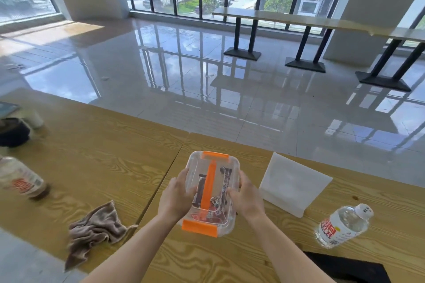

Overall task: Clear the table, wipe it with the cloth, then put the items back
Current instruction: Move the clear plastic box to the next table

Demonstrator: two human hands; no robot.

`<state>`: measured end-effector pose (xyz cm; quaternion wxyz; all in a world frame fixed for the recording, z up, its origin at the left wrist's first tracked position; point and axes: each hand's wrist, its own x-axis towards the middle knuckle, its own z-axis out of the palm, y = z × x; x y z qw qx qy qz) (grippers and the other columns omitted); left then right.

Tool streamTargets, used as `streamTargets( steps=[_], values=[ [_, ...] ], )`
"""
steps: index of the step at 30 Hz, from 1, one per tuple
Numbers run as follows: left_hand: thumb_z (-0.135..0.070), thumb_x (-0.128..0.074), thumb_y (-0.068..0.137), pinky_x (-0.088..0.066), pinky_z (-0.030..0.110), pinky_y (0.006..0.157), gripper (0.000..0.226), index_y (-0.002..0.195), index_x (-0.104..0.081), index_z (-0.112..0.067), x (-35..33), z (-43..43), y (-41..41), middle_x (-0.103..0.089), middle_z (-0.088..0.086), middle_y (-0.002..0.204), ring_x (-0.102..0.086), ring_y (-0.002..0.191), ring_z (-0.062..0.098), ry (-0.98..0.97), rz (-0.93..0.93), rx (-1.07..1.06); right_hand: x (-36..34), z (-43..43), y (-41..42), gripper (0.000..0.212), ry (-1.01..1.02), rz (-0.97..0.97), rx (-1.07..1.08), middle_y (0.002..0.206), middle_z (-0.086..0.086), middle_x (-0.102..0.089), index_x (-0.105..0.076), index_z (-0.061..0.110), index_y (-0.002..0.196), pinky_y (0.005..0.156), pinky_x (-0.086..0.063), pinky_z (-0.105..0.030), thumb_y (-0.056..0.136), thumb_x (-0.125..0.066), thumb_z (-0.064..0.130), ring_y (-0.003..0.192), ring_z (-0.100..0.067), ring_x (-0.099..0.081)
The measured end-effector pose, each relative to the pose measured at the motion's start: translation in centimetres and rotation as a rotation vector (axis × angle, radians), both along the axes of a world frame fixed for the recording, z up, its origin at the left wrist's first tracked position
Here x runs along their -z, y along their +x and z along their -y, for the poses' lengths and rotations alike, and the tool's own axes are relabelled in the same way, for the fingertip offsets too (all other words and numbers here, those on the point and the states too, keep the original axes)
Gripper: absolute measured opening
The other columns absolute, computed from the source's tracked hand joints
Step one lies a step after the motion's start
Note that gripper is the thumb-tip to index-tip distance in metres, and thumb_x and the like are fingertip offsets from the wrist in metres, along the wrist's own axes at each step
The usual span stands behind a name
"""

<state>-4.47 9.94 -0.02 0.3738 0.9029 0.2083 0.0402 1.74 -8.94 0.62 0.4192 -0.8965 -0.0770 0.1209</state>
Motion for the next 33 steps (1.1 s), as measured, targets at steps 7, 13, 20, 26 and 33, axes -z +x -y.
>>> streamTargets(
  steps=[7,13,20,26,33],
  values=[
    [-0.031,-0.055,0.096,-0.047,0.039,0.085,0.058,0.150,-0.034,-0.024,0.3,-7.8,1.0,-0.059,0.010,0.130,-0.058,0.116,0.030,0.003,0.017,0.000,-0.6,-7.7,1.1,0.058,-0.020,0.005,-0.002,0.092,0.015,-0.065,-0.040,0.031,0.146,0.052,-0.043,-0.016,0.094,-0.062,0.016,0.072,0.001,-0.061],
    [-0.029,-0.055,0.096,-0.047,0.038,0.081,0.056,0.149,-0.036,-0.022,0.4,-14.5,2.2,-0.063,0.009,0.122,-0.060,0.108,0.027,-0.003,0.009,-0.013,0.2,-14.8,2.7,0.054,-0.030,-0.018,-0.008,0.091,0.011,-0.068,-0.044,0.030,0.142,0.064,-0.060,-0.034,0.094,-0.061,0.016,0.074,-0.008,-0.067],
    [-0.031,-0.056,0.094,-0.049,0.037,0.075,0.055,0.146,-0.037,-0.024,0.7,-20.7,3.1,-0.064,0.004,0.109,-0.061,0.092,0.021,-0.022,-0.011,-0.041,0.9,-21.4,4.3,0.056,-0.032,-0.052,-0.033,0.089,0.009,-0.069,-0.042,0.030,0.144,0.065,-0.060,-0.037,0.093,-0.059,0.014,0.075,-0.012,-0.069],
    [-0.027,-0.057,0.095,-0.049,0.033,0.066,0.048,0.141,-0.043,-0.022,1.3,-24.4,4.0,-0.063,-0.006,0.097,-0.062,0.085,0.016,-0.029,-0.010,-0.065,1.7,-25.8,5.8,0.054,-0.057,-0.074,-0.062,0.084,0.008,-0.069,-0.044,0.030,0.141,0.065,-0.061,-0.036,0.092,-0.060,0.014,0.071,-0.011,-0.069],
    [-0.029,-0.055,0.095,-0.050,0.039,0.078,0.053,0.146,-0.038,-0.026,2.8,-28.3,5.2,-0.063,0.005,0.112,-0.056,0.094,0.020,-0.024,-0.066,-0.125,2.7,-29.9,7.0,0.060,-0.050,-0.135,-0.072,0.088,0.008,-0.069,-0.038,0.031,0.146,0.069,-0.058,-0.036,0.092,-0.057,0.012,0.076,-0.012,-0.068]
  ],
)
